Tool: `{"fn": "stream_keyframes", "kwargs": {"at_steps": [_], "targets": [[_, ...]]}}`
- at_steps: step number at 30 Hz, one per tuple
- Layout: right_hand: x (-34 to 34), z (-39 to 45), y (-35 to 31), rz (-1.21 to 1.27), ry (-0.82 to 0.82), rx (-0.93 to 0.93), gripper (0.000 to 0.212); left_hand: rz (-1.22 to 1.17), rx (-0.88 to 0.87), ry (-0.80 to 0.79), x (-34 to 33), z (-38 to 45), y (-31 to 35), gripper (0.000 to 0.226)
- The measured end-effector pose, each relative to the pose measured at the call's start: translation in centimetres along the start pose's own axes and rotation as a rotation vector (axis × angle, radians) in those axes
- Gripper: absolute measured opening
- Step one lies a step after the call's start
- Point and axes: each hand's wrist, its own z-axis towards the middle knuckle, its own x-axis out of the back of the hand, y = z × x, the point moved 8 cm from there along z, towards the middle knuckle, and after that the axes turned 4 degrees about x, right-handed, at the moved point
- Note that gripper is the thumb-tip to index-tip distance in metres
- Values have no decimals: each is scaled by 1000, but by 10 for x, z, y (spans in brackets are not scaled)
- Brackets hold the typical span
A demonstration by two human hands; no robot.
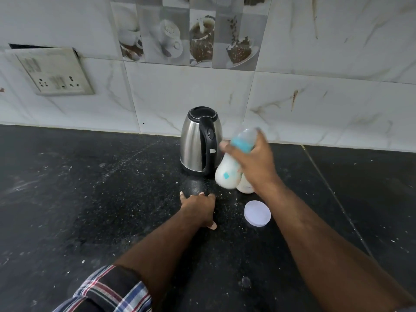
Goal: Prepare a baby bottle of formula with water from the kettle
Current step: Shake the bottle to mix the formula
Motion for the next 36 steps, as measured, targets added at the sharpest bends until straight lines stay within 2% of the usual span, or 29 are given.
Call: {"fn": "stream_keyframes", "kwargs": {"at_steps": [1,3,5,6,7,10,11,14,15,18,19,22,23,26,27,30,31,34,36], "targets": [[9,6,-1,94,100,-9,38,-1,-3,-2,-1,0,0,90],[11,8,0,74,115,-9,38,4,-8,1,-3,1,-1,91],[-9,-4,10,-81,-96,-9,43,19,-12,12,-3,2,-1,91],[-13,-9,12,-123,-139,-2,45,25,-15,20,-2,3,0,91],[-10,-6,10,-116,-111,26,44,28,-21,29,-1,3,0,90],[11,8,2,112,137,-15,39,26,-38,32,-4,5,-1,91],[11,7,4,105,137,-24,39,28,-41,37,-4,5,-1,92],[-15,-14,18,-172,-147,-26,50,33,-42,28,-3,5,0,94],[-16,-15,19,-201,-150,-9,51,28,-41,25,-2,5,1,92],[-2,-1,13,-12,62,2,42,18,-43,41,1,4,2,88],[-4,-1,13,9,67,-6,43,18,-44,40,2,2,1,88],[-29,-13,24,-145,-157,-48,60,0,-39,16,0,0,2,92],[-28,-12,21,-153,-141,-25,59,-3,-41,20,1,0,2,92],[-1,5,11,60,93,-8,41,-1,-49,35,1,2,1,91],[0,4,9,83,96,-12,40,1,-46,30,0,2,1,91],[-19,-9,23,-132,-143,-37,48,15,-33,16,-1,4,1,94],[-17,-9,23,-134,-126,-33,48,16,-32,17,0,5,1,94],[6,3,18,52,78,-36,38,17,-44,18,-1,7,2,94],[-2,0,16,-19,-12,-42,42,33,-38,13,-1,6,1,93]]}}
